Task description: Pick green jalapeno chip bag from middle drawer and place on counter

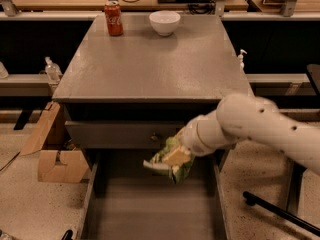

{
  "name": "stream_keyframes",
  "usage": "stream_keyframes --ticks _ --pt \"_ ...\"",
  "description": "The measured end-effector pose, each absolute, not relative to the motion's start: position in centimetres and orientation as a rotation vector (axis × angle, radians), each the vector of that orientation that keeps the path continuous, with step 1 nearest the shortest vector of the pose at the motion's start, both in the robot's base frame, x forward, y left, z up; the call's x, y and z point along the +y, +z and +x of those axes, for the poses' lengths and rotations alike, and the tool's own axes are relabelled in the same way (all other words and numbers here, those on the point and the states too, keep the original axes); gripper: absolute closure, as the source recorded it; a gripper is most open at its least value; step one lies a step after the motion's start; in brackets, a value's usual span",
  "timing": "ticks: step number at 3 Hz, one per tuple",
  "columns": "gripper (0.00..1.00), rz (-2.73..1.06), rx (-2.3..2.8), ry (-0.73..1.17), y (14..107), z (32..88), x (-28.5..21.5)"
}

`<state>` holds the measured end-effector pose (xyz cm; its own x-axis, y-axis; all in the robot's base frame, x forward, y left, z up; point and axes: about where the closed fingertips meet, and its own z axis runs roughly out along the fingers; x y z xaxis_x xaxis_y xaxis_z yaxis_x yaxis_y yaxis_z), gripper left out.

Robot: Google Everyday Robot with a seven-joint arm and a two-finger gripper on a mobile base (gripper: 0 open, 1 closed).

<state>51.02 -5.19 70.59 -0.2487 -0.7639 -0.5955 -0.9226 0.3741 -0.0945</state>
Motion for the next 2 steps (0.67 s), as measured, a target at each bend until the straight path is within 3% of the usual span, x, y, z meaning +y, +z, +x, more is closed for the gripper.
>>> stream_keyframes --ticks 2 --pt "1.0 -1.399 2.021 0.244 84.6 54.0 -5.3"
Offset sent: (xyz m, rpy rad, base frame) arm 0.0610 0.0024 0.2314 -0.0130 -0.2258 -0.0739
